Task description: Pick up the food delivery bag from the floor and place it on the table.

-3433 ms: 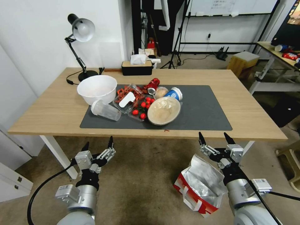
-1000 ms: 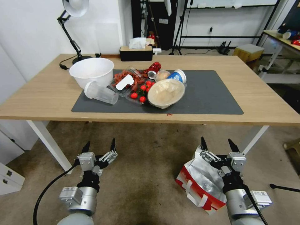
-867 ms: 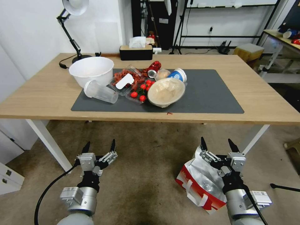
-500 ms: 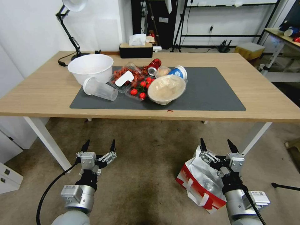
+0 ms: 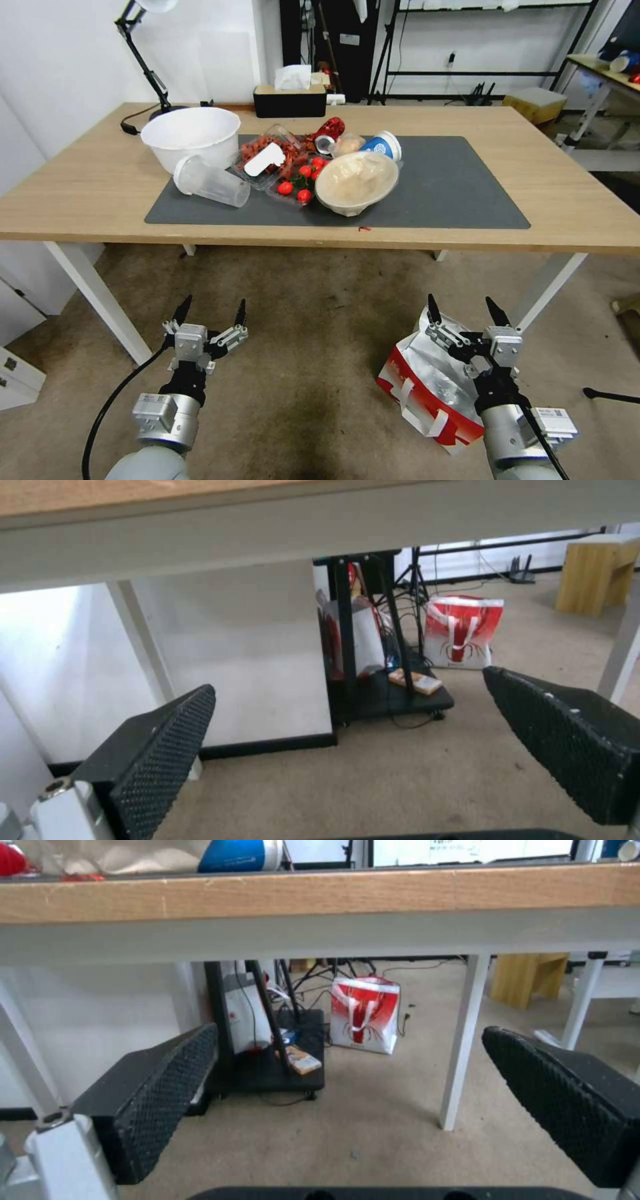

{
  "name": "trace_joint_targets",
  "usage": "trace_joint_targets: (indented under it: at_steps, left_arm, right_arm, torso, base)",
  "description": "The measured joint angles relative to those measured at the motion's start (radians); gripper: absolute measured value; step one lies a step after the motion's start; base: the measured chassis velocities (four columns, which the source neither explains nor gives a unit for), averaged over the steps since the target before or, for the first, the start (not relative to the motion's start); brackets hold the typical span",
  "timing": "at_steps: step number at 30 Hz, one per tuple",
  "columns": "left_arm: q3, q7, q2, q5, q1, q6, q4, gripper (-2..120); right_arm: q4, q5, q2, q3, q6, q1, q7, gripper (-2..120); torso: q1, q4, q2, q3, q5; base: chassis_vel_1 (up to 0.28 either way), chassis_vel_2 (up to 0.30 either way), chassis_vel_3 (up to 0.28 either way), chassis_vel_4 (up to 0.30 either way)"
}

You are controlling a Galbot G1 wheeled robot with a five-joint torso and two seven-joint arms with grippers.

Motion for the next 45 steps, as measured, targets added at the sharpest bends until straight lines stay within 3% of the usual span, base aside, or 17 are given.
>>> trace_joint_targets:
  at_steps: [45]
  left_arm:
    - [0.006,-0.024,-0.037,-0.010,0.004,-0.001,-0.001,100]
  right_arm:
    - [0.007,-0.005,-0.002,0.000,0.007,-0.004,0.002,100]
  torso:
    - [-0.067,0.0000,-0.183,-0.116,-0.0001]
  base:
    - [0.000,0.000,0.000,0.000]
